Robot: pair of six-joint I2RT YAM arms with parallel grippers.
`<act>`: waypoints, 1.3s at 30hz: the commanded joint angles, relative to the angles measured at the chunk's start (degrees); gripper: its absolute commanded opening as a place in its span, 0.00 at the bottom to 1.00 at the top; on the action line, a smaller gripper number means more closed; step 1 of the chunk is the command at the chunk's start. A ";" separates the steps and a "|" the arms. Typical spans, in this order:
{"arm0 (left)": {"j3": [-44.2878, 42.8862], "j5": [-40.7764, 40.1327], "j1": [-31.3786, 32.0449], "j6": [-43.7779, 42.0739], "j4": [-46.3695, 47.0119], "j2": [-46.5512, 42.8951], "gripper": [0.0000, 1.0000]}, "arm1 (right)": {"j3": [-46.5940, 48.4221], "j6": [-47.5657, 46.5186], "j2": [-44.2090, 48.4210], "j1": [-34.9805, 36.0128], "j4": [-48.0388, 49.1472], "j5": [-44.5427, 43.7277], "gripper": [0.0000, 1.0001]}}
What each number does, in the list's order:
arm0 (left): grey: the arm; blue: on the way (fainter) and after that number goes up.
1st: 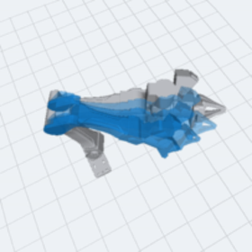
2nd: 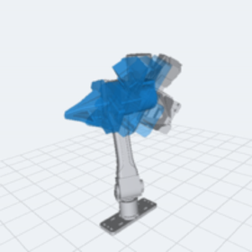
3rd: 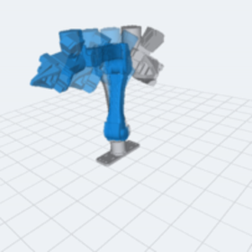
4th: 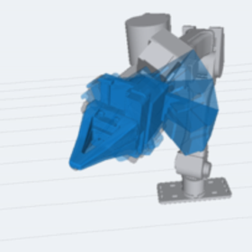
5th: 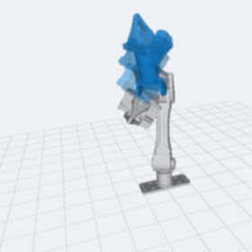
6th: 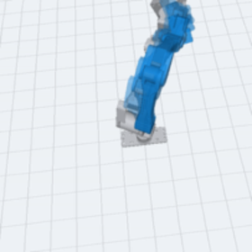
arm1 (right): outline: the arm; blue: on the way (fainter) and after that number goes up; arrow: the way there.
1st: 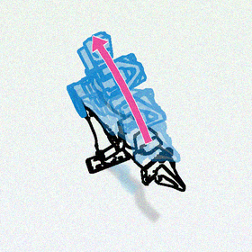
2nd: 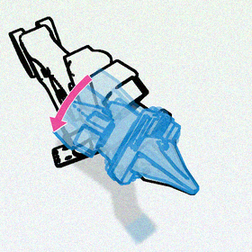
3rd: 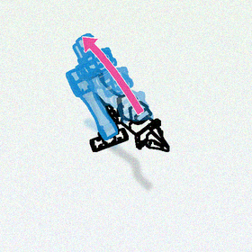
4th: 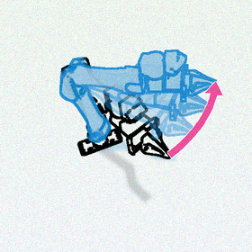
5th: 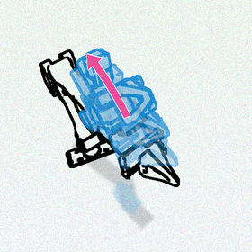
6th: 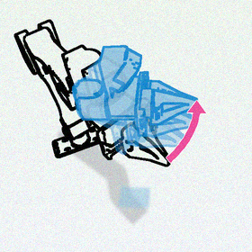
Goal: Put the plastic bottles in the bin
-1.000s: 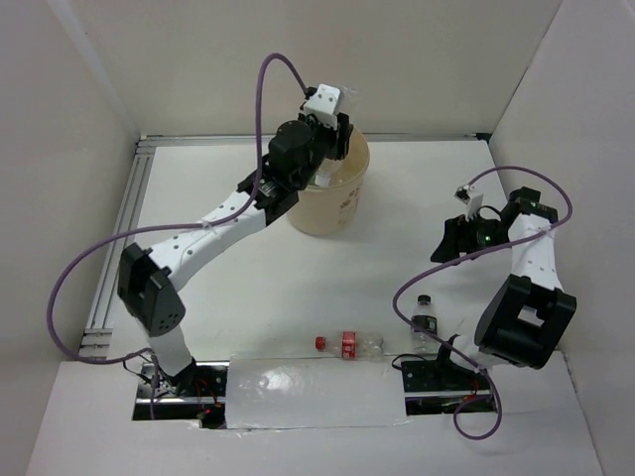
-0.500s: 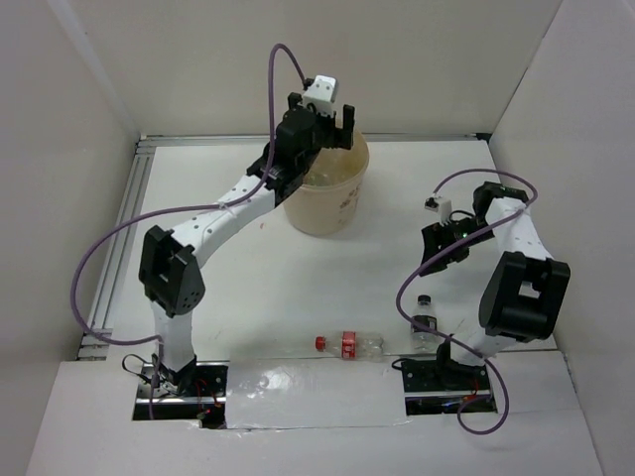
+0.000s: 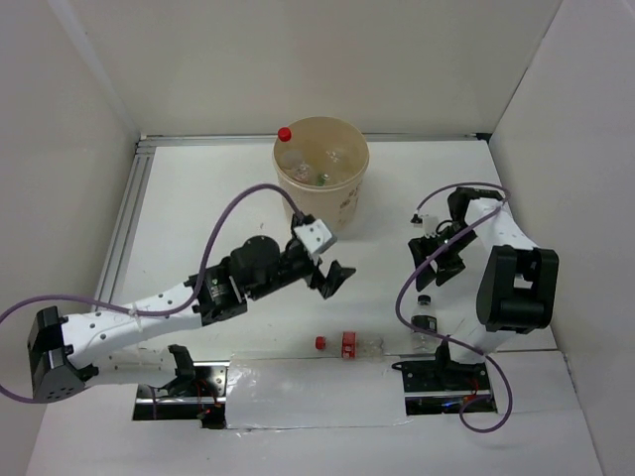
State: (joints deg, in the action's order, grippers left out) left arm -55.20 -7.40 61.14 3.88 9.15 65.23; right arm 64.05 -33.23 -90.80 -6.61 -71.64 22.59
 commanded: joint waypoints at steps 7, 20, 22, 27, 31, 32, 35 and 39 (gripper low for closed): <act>10.20 -2.27 4.77 6.40 -0.09 -4.50 1.00 | -0.16 5.55 -8.94 3.10 1.41 -6.51 0.71; 14.06 -0.69 5.30 5.79 -0.80 -6.17 1.00 | -2.88 7.57 -13.26 8.19 4.75 -9.67 0.54; 14.07 -0.07 5.30 5.79 -0.80 -6.17 1.00 | -2.88 7.57 -13.79 8.72 4.75 -9.67 0.45; 15.12 -0.07 5.30 5.79 -0.80 -6.17 1.00 | -2.27 7.04 -14.93 8.72 4.22 -8.61 0.19; 15.12 -0.07 5.30 5.79 -1.32 -6.70 1.00 | 2.64 5.72 -15.46 7.50 1.77 -4.85 0.02; 15.12 0.45 5.30 5.79 -1.32 -6.70 1.00 | 4.83 5.72 -14.76 6.97 0.72 -3.97 0.00; 15.74 0.46 5.30 7.19 -1.85 -6.17 1.00 | 17.48 3.97 -14.06 4.51 -2.53 1.98 0.00; 16.26 2.99 5.30 9.91 -3.34 -3.72 1.00 | 33.55 0.47 -12.91 2.22 -3.25 6.93 0.00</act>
State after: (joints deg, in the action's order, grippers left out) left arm -39.66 -7.03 66.11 10.63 5.41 60.14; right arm 88.92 -29.17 -106.63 -2.79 -71.75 23.07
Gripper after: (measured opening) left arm 1.001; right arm 0.463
